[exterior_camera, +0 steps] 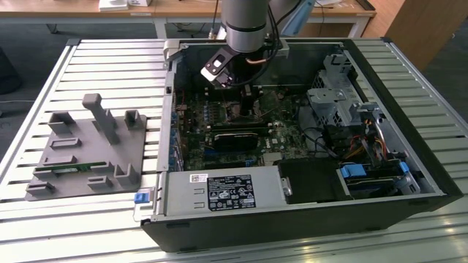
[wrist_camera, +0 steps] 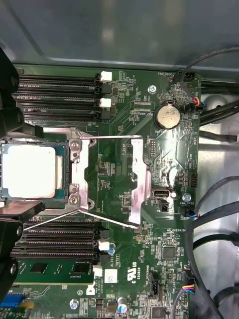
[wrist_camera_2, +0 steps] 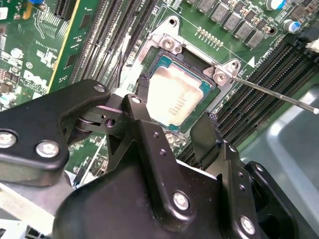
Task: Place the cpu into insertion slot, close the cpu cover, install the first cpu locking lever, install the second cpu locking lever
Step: 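Place the cpu into insertion slot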
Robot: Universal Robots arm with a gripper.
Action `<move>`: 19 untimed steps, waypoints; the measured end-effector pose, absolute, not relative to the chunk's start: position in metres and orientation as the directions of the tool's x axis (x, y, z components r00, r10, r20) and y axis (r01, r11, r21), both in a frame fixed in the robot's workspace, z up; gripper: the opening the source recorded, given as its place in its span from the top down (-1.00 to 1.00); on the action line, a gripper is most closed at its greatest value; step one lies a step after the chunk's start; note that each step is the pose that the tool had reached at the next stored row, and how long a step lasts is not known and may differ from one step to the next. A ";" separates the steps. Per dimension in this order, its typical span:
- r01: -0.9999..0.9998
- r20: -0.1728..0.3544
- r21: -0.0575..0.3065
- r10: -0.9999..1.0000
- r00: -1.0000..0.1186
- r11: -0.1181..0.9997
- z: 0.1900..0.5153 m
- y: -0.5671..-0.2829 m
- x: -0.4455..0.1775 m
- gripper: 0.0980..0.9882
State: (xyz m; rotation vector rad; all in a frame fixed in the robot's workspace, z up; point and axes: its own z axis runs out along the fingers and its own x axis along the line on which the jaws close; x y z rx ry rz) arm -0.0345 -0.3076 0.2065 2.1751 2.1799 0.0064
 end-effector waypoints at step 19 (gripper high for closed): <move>0.999 -0.041 0.047 0.999 -0.001 0.003 0.210 -0.308 -0.035 0.98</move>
